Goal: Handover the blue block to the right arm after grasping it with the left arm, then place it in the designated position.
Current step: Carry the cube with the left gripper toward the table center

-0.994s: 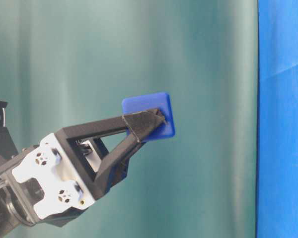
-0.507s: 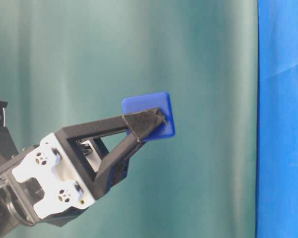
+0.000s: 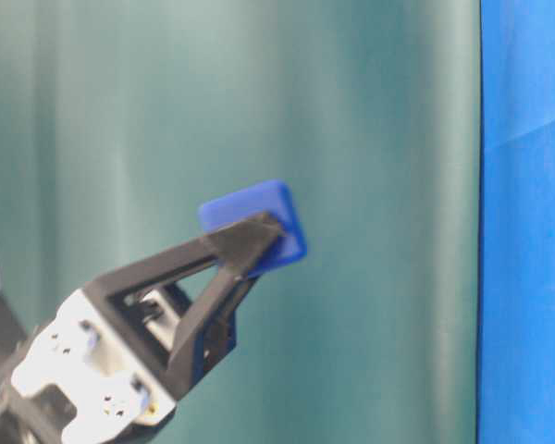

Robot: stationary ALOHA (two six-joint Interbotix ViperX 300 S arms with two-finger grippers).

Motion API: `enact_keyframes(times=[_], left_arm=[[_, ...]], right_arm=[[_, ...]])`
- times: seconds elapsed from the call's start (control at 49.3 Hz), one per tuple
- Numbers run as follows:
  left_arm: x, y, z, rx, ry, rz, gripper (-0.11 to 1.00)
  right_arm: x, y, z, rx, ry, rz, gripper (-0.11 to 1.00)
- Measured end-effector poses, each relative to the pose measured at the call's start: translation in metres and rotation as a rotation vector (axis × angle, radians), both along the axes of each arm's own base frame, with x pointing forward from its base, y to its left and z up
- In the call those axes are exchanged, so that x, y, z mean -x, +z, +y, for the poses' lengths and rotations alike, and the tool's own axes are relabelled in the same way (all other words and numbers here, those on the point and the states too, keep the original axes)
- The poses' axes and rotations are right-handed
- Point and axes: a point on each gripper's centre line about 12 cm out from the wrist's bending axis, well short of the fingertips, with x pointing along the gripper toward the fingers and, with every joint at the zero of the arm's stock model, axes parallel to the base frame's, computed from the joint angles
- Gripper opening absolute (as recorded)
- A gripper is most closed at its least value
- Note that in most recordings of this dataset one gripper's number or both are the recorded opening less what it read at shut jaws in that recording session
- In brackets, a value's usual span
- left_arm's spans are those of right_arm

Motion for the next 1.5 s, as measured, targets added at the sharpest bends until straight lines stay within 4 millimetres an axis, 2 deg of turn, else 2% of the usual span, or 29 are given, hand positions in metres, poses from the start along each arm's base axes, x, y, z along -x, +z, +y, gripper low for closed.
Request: enact_keyframes(times=[0.325, 0.629, 1.502], left_arm=[[0.028, 0.01, 0.001, -0.013, -0.024, -0.32, 0.49], [0.047, 0.008, 0.002, -0.032, -0.035, -0.493, 0.48], [0.049, 0.008, 0.002, -0.03, -0.034, -0.51, 0.49]], right_arm=[[-0.001, 0.002, 0.0, 0.003, 0.0, -0.006, 0.97], [-0.001, 0.003, 0.0, 0.005, 0.001, -0.008, 0.97], [-0.001, 0.003, 0.0, 0.005, 0.001, -0.008, 0.97]])
